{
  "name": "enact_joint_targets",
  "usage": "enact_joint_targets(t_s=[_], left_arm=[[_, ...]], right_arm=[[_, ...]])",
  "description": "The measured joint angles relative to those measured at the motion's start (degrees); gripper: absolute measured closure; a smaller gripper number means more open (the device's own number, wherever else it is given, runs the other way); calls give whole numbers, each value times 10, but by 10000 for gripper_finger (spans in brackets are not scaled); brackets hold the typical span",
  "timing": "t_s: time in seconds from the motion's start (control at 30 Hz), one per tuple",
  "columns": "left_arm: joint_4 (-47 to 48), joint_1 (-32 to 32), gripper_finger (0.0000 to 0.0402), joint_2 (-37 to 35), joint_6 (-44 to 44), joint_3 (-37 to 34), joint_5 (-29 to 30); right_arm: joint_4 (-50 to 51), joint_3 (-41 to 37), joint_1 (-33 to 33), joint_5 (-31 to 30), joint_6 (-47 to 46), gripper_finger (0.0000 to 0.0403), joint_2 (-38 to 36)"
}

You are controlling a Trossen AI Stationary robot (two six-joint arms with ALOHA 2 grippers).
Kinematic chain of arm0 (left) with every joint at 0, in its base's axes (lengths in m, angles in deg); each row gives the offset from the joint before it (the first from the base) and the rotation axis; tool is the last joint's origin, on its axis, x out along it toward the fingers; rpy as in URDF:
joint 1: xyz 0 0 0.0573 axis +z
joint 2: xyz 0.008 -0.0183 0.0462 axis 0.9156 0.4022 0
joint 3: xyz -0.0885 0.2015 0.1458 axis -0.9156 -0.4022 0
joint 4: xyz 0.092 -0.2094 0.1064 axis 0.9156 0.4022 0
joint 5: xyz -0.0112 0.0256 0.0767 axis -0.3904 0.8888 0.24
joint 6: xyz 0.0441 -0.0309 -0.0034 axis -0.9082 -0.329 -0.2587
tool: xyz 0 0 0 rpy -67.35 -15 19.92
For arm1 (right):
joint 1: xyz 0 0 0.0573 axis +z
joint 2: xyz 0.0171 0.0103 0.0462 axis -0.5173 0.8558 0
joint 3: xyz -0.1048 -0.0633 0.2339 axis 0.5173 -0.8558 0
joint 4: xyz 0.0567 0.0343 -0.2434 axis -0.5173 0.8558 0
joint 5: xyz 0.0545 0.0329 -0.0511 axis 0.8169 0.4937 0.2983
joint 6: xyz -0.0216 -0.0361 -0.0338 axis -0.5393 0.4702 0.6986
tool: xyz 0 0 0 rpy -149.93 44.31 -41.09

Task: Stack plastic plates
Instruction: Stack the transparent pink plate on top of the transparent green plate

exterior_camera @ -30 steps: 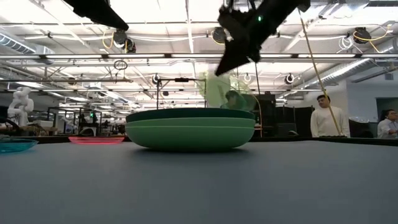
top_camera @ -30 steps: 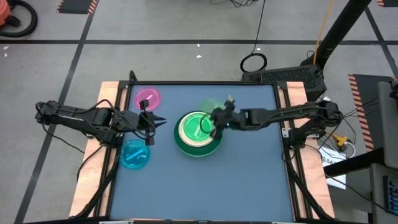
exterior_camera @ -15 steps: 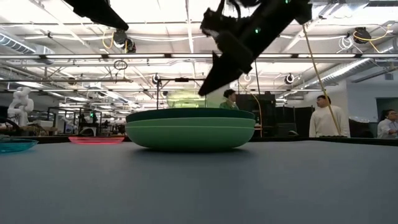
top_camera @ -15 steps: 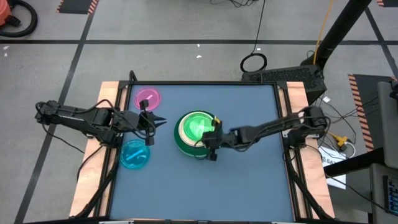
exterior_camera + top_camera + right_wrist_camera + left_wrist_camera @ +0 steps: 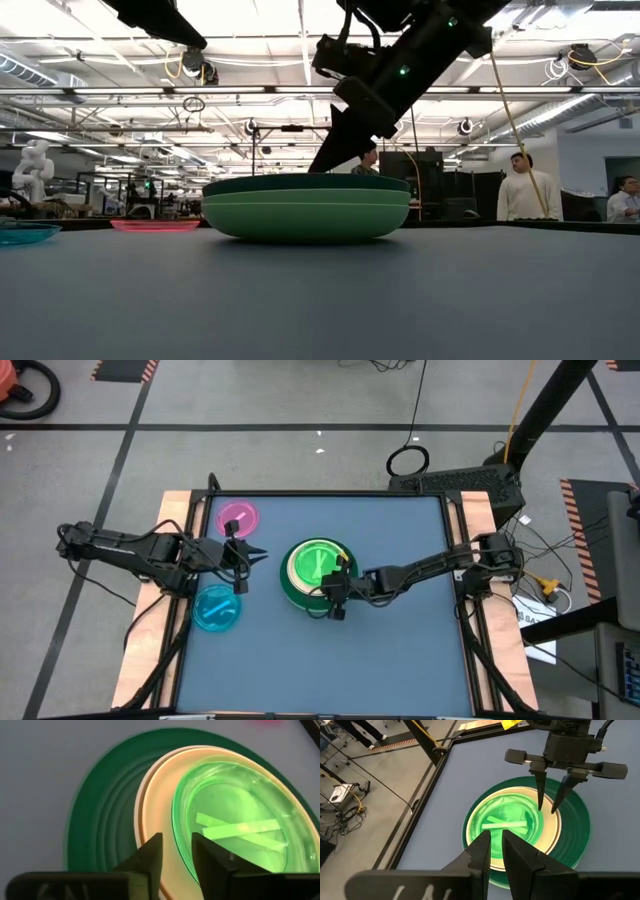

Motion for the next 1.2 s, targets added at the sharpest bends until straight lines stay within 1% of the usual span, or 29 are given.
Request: enact_joint_targets(t_s=[0.13, 0.27, 0.4, 0.5, 0.63, 0.73, 0.87, 0.97, 1.1, 1.2], left_arm=[[0, 0, 346, 0, 12, 0, 0], [0, 0, 346, 0, 44, 0, 0], [6, 0, 346, 10, 93, 0, 3], [24, 0, 346, 25, 133, 0, 24], [60, 1, 346, 53, 199, 0, 62], [90, 8, 346, 75, 245, 0, 76], [129, 43, 346, 101, 301, 0, 77], [171, 86, 346, 118, 339, 0, 74], [215, 160, 346, 142, 368, 0, 61], [211, 215, 346, 163, 340, 0, 41]], right_arm=[[0, 0, 0, -1, 9, 277, -7], [11, 0, 0, -2, 33, 261, -24], [34, 0, 0, -4, 60, 260, -59], [47, -4, 0, -5, 81, 262, -96], [45, -30, -1, -17, 94, 263, -147], [17, -65, -1, -33, 96, 263, -182], [-64, -128, -2, -35, 106, 263, -213], [-120, -165, -3, -35, 120, 263, -226], [-134, -180, -11, -36, 119, 263, -237], [-133, -180, -13, -35, 119, 264, -239]])
